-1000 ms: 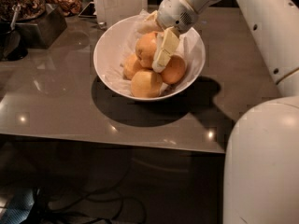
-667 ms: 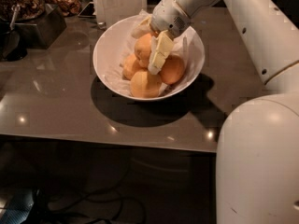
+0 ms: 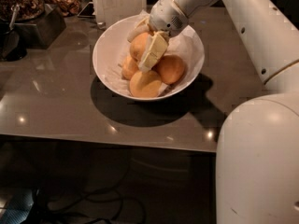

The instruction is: Pick orange from white bowl

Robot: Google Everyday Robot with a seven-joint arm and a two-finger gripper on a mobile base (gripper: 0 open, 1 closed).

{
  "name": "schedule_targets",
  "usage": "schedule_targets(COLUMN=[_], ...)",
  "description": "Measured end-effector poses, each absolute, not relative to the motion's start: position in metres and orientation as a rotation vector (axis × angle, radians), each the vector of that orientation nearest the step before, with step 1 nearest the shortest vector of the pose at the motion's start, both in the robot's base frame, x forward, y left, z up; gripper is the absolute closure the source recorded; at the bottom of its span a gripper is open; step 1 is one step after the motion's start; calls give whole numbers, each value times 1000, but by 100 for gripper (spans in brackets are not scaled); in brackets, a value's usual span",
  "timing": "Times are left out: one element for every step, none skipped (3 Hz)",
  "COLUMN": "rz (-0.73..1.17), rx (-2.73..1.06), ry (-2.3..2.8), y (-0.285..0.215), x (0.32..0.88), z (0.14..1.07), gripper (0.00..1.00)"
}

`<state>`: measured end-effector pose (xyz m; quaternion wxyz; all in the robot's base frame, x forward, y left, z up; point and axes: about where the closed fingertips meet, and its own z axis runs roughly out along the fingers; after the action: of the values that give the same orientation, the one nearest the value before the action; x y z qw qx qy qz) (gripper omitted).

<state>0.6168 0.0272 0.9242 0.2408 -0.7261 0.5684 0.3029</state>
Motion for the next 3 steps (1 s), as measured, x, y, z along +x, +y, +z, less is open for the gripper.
schedule_targets(rz=[829, 829, 828], rx=[-1986, -1986, -1986], ry=[1555, 1555, 1555], y=[27, 27, 27], x=[617, 617, 617], z=[924, 924, 924], gripper=[65, 88, 100])
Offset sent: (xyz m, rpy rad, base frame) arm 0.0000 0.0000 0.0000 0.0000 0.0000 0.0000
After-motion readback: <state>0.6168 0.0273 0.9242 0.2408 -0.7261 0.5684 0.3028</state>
